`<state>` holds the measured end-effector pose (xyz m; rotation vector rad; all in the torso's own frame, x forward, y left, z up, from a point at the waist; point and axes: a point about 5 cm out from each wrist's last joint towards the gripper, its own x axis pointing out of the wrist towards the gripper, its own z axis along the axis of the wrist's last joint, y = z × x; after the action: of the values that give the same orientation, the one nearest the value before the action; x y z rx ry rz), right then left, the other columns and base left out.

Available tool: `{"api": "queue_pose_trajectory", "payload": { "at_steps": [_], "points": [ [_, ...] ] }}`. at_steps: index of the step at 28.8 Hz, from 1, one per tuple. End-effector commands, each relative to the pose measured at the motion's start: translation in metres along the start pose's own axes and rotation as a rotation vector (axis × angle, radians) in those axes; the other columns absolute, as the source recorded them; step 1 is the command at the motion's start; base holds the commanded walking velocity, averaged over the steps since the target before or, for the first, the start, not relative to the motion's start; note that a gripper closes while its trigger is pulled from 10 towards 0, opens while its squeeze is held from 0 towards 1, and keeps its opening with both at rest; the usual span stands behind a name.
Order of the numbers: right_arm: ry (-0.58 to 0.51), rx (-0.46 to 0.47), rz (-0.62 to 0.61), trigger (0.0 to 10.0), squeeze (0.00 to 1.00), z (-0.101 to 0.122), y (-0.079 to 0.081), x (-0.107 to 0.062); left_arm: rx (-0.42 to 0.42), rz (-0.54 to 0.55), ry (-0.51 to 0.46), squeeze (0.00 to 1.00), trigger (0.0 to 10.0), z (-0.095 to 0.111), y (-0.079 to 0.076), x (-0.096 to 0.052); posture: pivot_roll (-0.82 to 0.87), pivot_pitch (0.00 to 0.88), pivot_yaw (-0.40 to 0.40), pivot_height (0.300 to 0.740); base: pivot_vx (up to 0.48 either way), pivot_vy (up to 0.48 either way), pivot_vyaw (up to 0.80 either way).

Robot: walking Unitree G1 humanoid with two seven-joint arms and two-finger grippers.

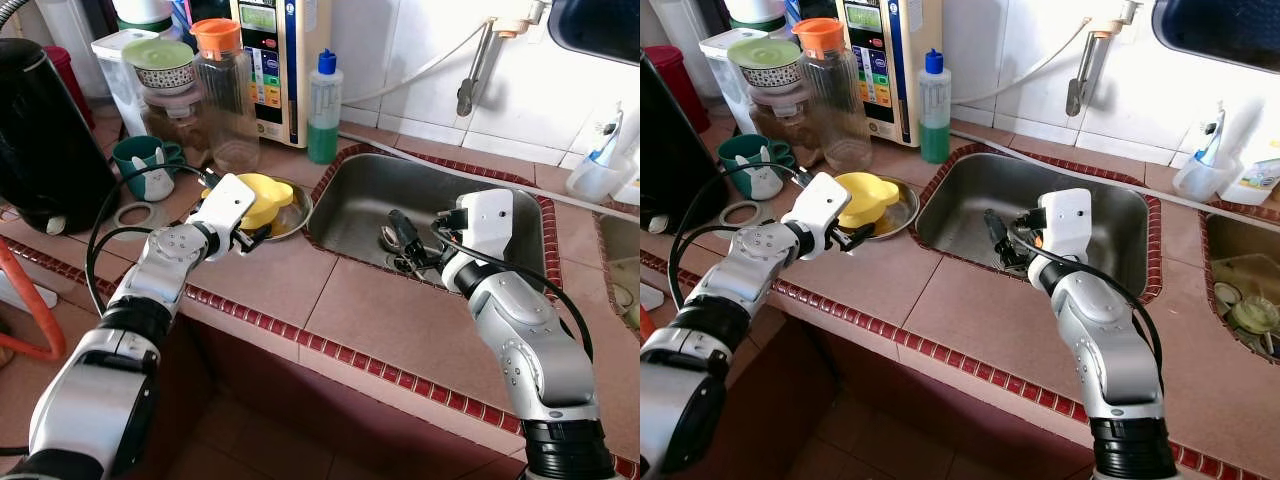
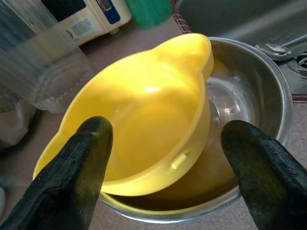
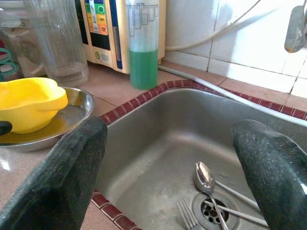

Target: Kitchen organization

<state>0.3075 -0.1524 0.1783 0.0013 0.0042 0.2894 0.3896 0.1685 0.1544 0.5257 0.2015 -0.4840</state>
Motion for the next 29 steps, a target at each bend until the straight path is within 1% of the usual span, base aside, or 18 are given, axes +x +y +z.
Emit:
{"api": "queue_pose_trajectory", "payload": {
  "at_steps": [1, 15, 22, 27, 28, 29],
  "points": [
    [-0.015, -0.009, -0.007, 10.0, 0.00, 0.0053, -0.0020, -0.0020, 0.019, -0.005, -0.004, 0.00, 0.0, 0.0036, 0.0037, 0.0000, 0.00, 0.000, 0.036, 0.740, 0.000, 0.000, 0.00],
    [-0.016, -0.010, -0.009, 10.0, 0.00, 0.0062, -0.0016, -0.0011, 0.024, -0.018, 0.003, 0.00, 0.0, 0.0012, 0.0045, 0.0011, -0.01, 0.000, 0.039, 0.740, 0.000, 0.000, 0.00],
    [-0.014, -0.018, -0.018, 10.0, 0.00, 0.0065, -0.0052, -0.0030, 0.025, -0.019, 0.002, 0.00, 0.0, 0.0008, 0.0038, 0.0016, -0.01, 0.000, 0.041, 0.740, 0.000, 0.000, 0.00],
    [-0.013, -0.017, -0.016, 10.0, 0.00, 0.0062, -0.0042, -0.0030, 0.030, 0.003, -0.016, 0.00, 0.0, 0.0035, 0.0055, 0.0019, -0.01, 0.000, 0.040, 0.740, 0.000, 0.000, 0.00],
    [-0.013, -0.017, -0.016, 10.0, 0.00, 0.0062, -0.0043, -0.0029, 0.038, 0.004, -0.037, 0.00, 0.0, 0.0060, 0.0058, 0.0018, -0.01, 0.000, 0.040, 0.740, 0.000, 0.000, 0.00],
    [-0.013, -0.017, -0.016, 10.0, 0.00, 0.0062, -0.0043, -0.0029, 0.038, 0.004, -0.037, 0.00, 0.0, 0.0060, 0.0058, 0.0018, -0.01, 0.000, 0.040, 0.740, 0.000, 0.000, 0.00]
  ]
}}
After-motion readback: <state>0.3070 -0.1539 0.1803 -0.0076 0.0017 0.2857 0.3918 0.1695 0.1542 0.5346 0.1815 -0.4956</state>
